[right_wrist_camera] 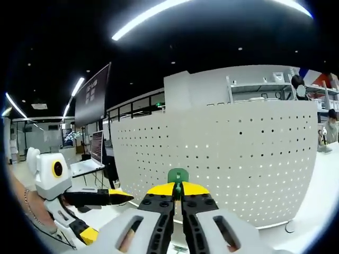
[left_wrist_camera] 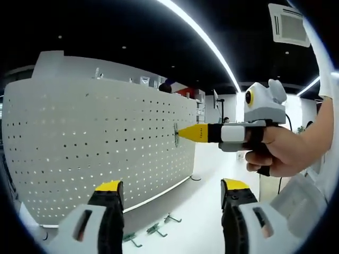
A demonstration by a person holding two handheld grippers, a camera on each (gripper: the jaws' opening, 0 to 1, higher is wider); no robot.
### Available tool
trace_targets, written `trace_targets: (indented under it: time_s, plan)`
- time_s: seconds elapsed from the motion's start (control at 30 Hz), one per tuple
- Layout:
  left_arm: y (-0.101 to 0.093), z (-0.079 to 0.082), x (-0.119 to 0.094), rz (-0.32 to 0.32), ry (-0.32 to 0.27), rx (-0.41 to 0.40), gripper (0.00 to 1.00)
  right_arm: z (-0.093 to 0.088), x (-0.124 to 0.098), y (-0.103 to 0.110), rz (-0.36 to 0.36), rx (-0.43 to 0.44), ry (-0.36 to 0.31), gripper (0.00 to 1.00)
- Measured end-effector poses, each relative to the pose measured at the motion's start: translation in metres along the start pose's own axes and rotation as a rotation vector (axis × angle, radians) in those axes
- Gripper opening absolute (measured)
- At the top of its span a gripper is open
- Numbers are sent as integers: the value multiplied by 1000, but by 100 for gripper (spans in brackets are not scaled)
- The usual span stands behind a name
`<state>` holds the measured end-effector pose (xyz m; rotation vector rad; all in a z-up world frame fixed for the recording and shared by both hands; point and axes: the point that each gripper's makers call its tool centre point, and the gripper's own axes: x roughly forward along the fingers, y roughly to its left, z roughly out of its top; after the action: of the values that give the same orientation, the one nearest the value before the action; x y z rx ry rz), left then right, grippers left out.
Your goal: Insert the hook assembly into the mounting plate slot until the hook locks in place.
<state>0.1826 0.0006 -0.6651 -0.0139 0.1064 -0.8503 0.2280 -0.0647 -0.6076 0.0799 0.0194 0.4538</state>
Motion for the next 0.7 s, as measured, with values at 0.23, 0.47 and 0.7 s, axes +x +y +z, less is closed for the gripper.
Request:
trace_targets:
  time_s: [0.23, 0.47, 0.7]
  plan:
    - [6, -2, -12, 8, 2, -5, 76, 13, 16, 5, -6, -6, -19, 1]
    - [14, -3, -25, 10, -1, -1, 76, 28, 32, 9, -21, -36, -45, 1]
    - [18, -4, -32, 15, -7, -10, 76, 36, 46, 13, -30, -35, -56, 1]
